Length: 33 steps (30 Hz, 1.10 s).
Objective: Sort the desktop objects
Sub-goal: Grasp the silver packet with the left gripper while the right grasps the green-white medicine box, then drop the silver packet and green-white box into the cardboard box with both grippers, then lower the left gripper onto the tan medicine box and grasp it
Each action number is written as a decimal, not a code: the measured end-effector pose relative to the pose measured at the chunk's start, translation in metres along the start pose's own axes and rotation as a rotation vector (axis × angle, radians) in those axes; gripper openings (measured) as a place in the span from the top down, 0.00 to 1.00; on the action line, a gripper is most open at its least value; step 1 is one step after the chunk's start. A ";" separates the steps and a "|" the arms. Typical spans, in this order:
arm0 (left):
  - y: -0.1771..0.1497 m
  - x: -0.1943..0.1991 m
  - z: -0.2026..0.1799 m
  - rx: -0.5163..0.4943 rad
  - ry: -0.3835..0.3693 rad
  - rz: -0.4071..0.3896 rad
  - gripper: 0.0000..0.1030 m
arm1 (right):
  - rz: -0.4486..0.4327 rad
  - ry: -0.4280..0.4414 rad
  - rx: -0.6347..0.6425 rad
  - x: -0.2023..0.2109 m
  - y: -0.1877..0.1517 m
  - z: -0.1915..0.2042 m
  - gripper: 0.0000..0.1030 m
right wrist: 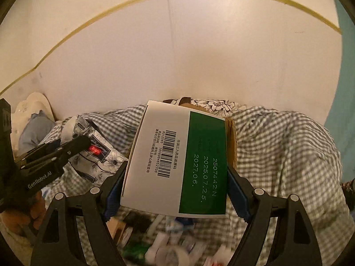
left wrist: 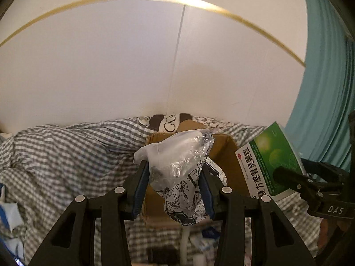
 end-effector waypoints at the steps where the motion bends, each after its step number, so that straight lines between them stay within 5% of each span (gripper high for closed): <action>1: 0.000 -0.018 -0.004 -0.004 0.006 0.015 0.57 | 0.003 0.002 -0.006 -0.009 0.003 -0.007 0.22; 10: 0.000 -0.119 -0.030 -0.018 0.040 0.075 0.56 | 0.056 -0.020 -0.097 -0.093 0.011 -0.070 0.22; 12: 0.002 -0.126 -0.031 -0.029 0.049 0.072 0.45 | 0.063 -0.013 -0.113 -0.101 0.012 -0.076 0.20; 14: 0.002 -0.126 -0.035 -0.051 0.037 0.075 0.20 | 0.061 -0.017 -0.115 -0.101 0.013 -0.077 0.19; 18: 0.004 -0.108 -0.034 -0.088 0.045 0.044 0.10 | 0.034 -0.044 -0.097 -0.089 0.022 -0.072 0.10; 27: -0.010 -0.016 0.013 -0.135 0.104 -0.004 0.00 | 0.008 -0.093 -0.018 0.012 0.014 -0.019 0.10; 33: -0.055 0.029 0.047 -0.144 0.140 0.035 0.00 | 0.019 -0.114 -0.015 0.066 -0.020 0.001 0.09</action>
Point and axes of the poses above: each gripper's, at about its wrist camera, not at the fingertips, and x roughly against the way its jaws point, z to its left, y to its top, the point moved 3 cm from there along -x, roughly the way its jaws point, and after that the axes turned 15 degrees about y, right-handed, at the moved point
